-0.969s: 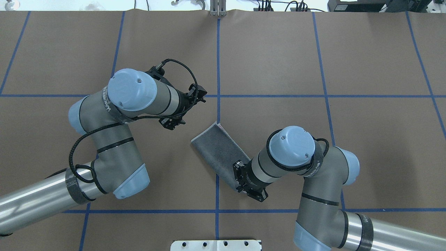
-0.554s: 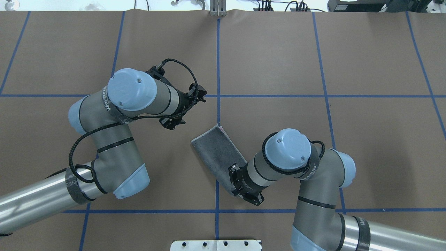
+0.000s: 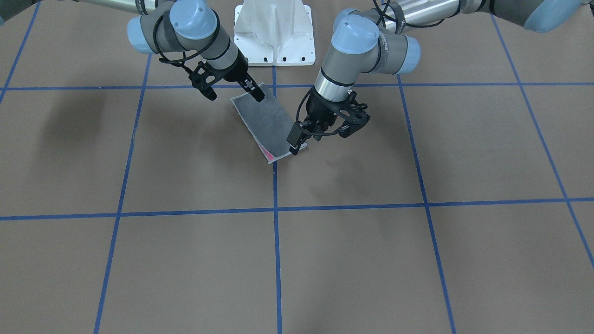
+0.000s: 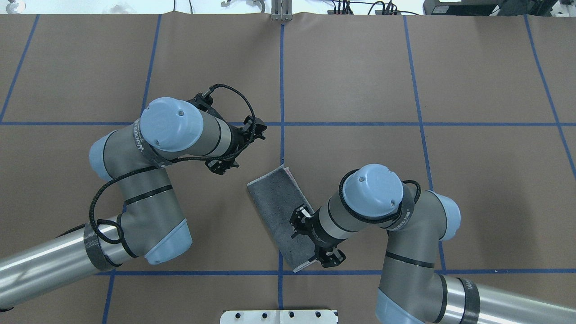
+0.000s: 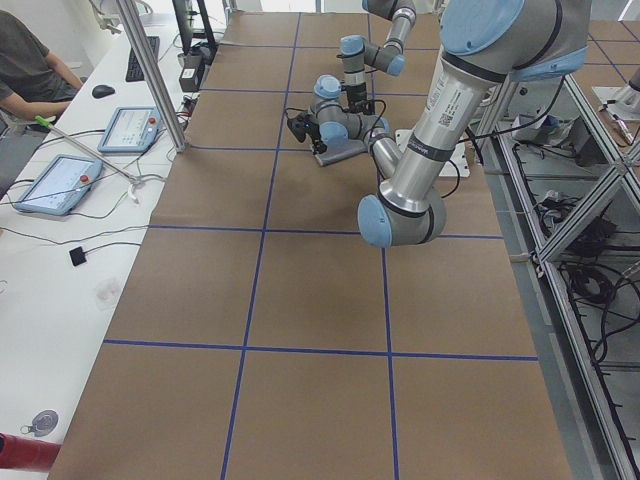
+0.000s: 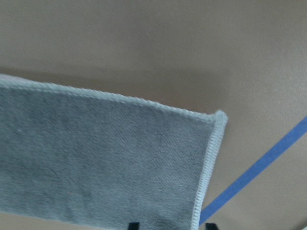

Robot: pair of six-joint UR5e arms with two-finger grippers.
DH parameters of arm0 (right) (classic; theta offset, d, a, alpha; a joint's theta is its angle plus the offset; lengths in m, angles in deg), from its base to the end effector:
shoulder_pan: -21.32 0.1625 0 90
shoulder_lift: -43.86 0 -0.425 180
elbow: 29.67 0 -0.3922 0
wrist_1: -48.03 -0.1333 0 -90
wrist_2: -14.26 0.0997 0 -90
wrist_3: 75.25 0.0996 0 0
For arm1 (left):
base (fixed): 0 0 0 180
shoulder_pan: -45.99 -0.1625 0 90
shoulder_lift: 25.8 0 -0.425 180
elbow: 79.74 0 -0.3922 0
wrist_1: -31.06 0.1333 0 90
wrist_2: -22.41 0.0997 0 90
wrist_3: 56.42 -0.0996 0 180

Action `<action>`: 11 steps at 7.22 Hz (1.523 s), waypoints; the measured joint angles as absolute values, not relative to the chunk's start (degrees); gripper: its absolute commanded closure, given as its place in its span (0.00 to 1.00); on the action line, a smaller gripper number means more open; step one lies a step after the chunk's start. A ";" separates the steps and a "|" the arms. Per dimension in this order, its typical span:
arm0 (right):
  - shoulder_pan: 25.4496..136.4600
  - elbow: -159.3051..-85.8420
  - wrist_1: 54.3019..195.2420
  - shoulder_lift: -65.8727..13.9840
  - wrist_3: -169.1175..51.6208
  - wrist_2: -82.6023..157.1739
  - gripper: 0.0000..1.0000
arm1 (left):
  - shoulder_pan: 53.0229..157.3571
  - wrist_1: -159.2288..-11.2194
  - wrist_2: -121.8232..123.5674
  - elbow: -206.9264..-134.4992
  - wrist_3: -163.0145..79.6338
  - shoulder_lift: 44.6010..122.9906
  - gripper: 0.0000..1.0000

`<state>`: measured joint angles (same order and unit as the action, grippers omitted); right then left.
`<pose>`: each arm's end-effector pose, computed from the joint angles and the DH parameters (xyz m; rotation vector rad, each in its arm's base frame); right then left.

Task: Fold towel twice with both arms
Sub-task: 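Drag the strip end toward the robot with the right gripper, rotating it, then open the right gripper and raise it while the left gripper moves to the strip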

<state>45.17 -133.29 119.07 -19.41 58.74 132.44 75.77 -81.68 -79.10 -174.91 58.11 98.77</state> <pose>-0.5289 -0.3282 0.2472 -0.6346 -0.9458 0.8044 0.5298 -0.4339 0.2184 -0.1340 1.1221 -0.7388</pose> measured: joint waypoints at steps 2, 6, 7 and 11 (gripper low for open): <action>50.98 -133.24 119.05 -19.43 54.16 132.93 0.00 | 73.86 -82.19 -78.12 -174.71 57.95 97.91 0.21; 54.27 -131.50 118.77 -19.33 49.90 132.30 0.00 | 70.32 -84.34 -74.79 -174.68 50.09 96.26 0.44; 54.33 -131.13 118.74 -19.29 49.84 132.24 0.00 | 69.67 -84.40 -74.44 -174.42 49.20 96.15 0.47; 54.43 -130.69 118.72 -19.38 49.83 132.21 0.00 | 68.80 -84.43 -74.36 -172.91 48.80 96.36 0.58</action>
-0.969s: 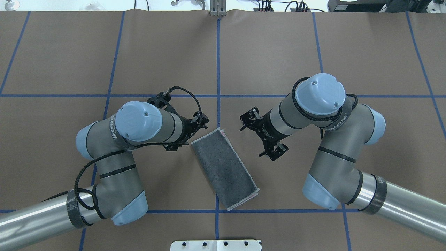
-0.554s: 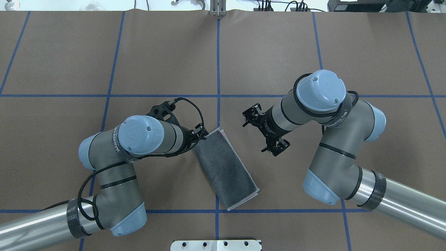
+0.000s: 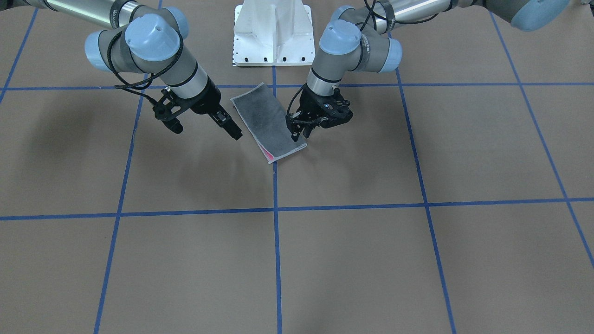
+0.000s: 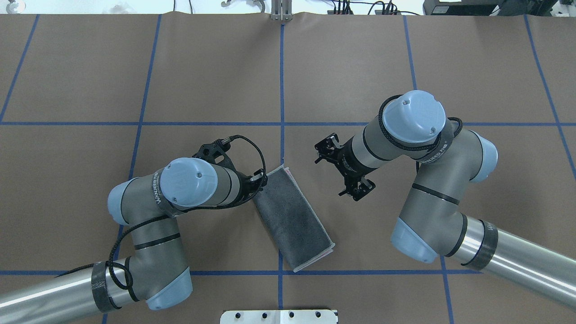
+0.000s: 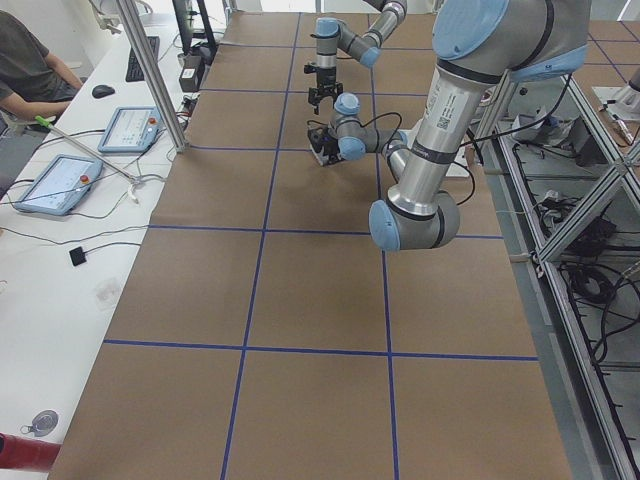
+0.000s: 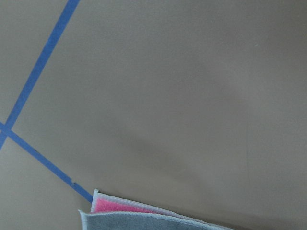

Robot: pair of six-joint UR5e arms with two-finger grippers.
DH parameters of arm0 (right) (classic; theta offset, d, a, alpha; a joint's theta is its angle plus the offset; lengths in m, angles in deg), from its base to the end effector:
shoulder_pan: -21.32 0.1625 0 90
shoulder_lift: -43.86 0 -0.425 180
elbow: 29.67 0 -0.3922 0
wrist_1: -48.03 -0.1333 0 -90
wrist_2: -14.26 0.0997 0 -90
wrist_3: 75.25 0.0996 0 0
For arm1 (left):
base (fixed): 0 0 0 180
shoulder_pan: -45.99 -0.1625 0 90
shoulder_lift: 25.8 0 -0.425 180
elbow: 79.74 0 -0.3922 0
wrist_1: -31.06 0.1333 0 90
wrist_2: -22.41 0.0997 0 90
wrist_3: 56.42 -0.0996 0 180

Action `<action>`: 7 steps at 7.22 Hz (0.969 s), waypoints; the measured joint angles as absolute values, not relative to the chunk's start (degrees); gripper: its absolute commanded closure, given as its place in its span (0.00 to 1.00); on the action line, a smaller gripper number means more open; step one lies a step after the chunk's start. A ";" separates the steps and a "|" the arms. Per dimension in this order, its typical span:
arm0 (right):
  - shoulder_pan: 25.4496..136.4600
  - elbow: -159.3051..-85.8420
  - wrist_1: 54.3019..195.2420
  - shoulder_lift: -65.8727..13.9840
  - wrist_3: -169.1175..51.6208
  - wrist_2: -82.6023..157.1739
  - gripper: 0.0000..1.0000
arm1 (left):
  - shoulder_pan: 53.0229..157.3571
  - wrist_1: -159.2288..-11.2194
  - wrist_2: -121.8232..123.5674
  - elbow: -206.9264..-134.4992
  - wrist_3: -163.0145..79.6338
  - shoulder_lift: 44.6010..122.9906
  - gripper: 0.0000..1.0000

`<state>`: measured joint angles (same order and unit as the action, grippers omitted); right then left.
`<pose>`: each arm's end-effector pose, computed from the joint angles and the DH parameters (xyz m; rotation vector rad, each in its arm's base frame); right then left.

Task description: Fold towel twice with both arms

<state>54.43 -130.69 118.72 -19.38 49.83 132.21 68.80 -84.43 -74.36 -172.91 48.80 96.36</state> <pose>-0.4799 -0.4163 0.2658 -0.4772 -0.9975 0.8290 0.5808 -0.3761 0.2567 -0.0369 1.0793 -0.5364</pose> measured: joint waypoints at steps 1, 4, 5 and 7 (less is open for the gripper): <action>54.44 -130.67 118.73 -19.40 49.82 132.21 0.00 | 68.77 -84.43 -74.36 -172.78 48.79 96.37 0.59; 54.46 -130.65 118.77 -19.52 49.82 132.21 0.00 | 68.81 -84.43 -74.36 -172.21 47.79 96.44 0.77; 54.46 -130.65 118.78 -19.56 49.82 132.21 0.00 | 68.82 -84.43 -74.36 -172.16 47.47 96.45 0.95; 54.55 -130.66 118.83 -19.59 49.82 132.21 0.00 | 68.82 -84.43 -74.36 -172.13 47.29 96.48 1.00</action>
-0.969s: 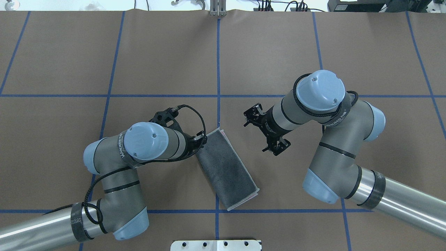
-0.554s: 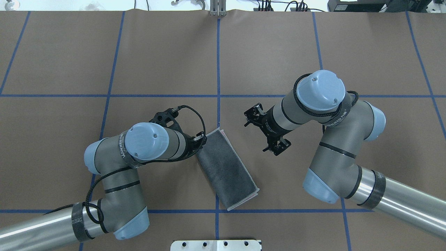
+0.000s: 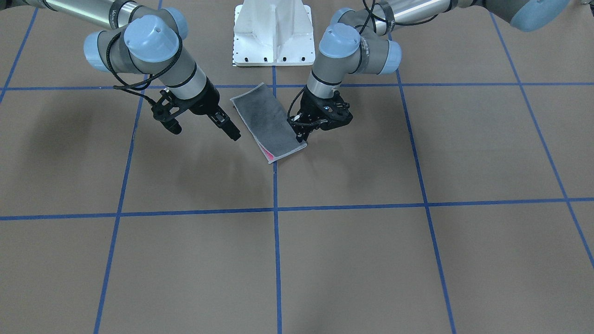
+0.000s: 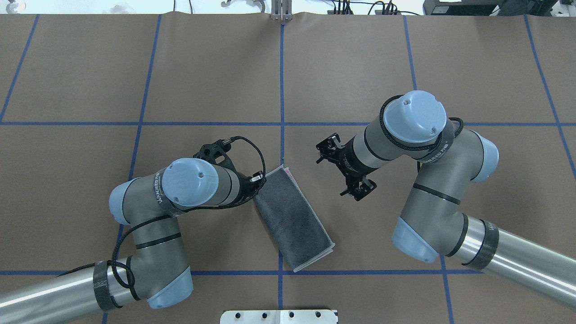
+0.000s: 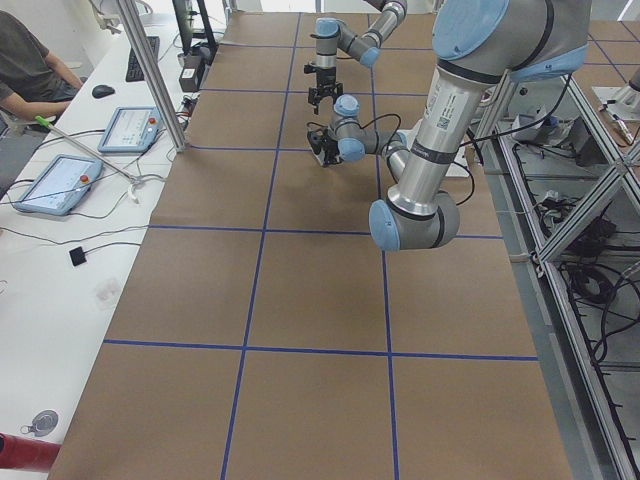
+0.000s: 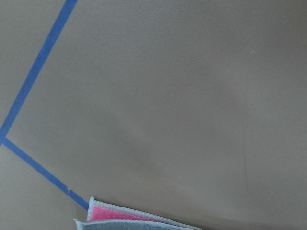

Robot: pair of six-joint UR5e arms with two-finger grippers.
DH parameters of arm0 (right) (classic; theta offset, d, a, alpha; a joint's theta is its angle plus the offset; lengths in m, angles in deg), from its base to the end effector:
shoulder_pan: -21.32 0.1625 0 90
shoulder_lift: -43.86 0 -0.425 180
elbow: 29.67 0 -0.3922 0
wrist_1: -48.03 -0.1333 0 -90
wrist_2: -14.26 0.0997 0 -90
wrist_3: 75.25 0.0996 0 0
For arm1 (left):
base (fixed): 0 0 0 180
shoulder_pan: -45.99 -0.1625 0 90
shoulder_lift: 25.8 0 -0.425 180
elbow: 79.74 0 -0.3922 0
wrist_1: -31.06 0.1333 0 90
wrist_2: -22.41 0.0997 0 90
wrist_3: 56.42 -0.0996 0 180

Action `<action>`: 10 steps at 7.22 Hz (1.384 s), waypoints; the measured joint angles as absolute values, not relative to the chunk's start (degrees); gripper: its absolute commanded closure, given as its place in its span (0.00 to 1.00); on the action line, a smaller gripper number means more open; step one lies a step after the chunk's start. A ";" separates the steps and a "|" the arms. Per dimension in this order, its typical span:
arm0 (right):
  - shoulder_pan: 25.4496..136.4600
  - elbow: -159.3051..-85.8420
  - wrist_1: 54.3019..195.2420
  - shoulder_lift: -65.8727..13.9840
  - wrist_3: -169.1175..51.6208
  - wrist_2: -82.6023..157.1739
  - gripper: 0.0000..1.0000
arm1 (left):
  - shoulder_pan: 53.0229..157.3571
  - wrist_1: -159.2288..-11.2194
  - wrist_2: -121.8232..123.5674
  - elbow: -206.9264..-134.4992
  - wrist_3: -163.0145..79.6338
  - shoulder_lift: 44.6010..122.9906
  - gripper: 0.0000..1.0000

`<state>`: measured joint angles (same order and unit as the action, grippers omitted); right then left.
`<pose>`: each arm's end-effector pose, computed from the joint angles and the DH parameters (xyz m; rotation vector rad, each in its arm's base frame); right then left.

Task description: Fold towel twice with both arms

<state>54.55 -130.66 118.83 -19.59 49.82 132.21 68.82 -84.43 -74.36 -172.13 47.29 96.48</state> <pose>-0.4788 -0.4173 0.2686 -0.4767 -0.9922 0.8333 0.5841 -0.3778 0.2614 -0.0237 1.0670 -0.5150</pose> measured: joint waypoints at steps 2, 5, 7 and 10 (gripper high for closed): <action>55.00 -130.65 118.86 -19.59 49.80 132.38 0.00 | 68.93 -84.43 -74.24 -172.27 47.25 96.63 1.00; 55.96 -130.75 118.89 -19.52 49.73 132.74 0.00 | 69.99 -84.77 -73.15 -172.18 44.68 97.26 1.00; 56.46 -130.84 118.94 -19.51 49.73 132.89 0.00 | 72.38 -86.96 -72.59 -169.04 43.07 99.86 1.00; 56.98 -130.91 119.03 -19.50 49.73 132.91 0.00 | 75.14 -93.91 -72.44 -157.75 42.71 106.16 0.12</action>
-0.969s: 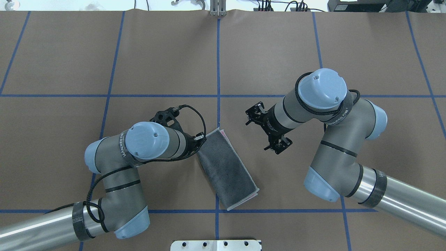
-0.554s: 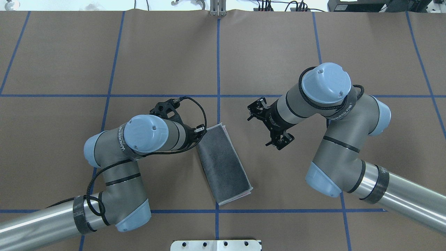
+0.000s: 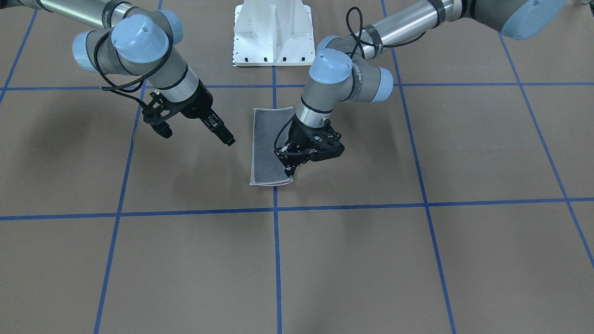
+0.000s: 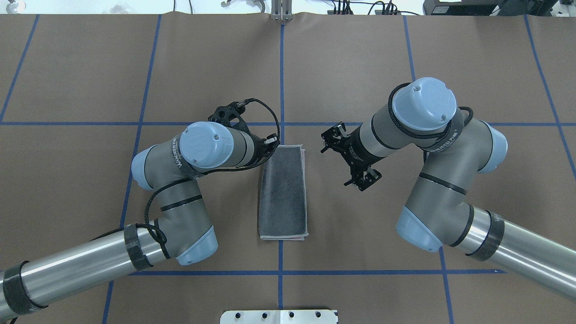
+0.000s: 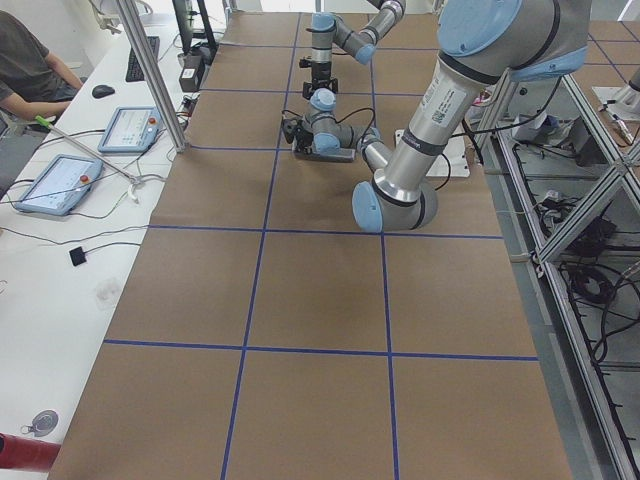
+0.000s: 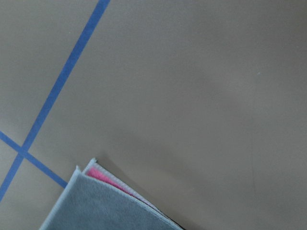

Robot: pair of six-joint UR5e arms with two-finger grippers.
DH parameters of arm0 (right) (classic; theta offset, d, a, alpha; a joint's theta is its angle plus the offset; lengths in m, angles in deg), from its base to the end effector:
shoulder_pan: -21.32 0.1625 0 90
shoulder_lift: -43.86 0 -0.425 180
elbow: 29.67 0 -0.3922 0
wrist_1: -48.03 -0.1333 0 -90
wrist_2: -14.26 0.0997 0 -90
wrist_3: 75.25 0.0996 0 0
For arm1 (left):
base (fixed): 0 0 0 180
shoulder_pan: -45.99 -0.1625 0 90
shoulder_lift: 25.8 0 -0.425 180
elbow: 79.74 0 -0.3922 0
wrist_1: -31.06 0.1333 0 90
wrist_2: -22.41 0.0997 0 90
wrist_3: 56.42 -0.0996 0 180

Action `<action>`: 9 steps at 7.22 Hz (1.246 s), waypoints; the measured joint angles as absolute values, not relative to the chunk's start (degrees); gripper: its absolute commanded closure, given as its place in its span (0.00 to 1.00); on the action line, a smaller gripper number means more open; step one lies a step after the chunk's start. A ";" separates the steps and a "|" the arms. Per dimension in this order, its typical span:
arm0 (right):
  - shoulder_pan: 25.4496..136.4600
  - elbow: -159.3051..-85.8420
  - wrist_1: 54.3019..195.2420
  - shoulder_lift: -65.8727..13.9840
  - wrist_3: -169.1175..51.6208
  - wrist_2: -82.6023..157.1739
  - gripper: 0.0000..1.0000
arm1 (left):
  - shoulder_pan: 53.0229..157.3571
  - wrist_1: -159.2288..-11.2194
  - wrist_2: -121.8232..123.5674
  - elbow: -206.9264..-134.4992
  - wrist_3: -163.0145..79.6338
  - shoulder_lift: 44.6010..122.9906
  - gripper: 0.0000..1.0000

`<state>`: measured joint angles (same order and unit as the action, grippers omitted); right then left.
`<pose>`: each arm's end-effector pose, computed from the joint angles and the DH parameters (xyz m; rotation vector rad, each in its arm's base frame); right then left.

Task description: Fold towel twice with both arms

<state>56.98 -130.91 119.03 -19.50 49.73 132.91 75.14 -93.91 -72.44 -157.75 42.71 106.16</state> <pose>-0.4602 -0.4355 0.2658 -0.4671 -1.0061 0.8620 0.5995 -0.4773 0.2343 0.1244 1.1447 -0.5460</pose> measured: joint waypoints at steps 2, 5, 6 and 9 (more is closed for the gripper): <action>57.55 -130.99 119.19 -19.55 49.73 132.88 0.00 | 76.94 -95.25 -72.78 -155.91 41.01 106.89 0.00; 60.17 -131.27 119.39 -20.82 47.91 133.07 0.00 | 78.43 -94.40 -76.74 -163.74 39.82 101.93 0.01; 60.83 -131.39 119.35 -21.27 46.48 133.08 0.00 | 77.84 -94.19 -77.10 -168.73 41.19 97.57 0.06; 62.30 -131.75 119.30 -22.64 43.48 133.09 0.00 | 72.69 -94.15 -74.96 -175.44 51.20 92.37 0.11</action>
<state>62.30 -131.75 119.30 -22.64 43.48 133.09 72.69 -94.15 -74.96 -175.44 51.20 92.37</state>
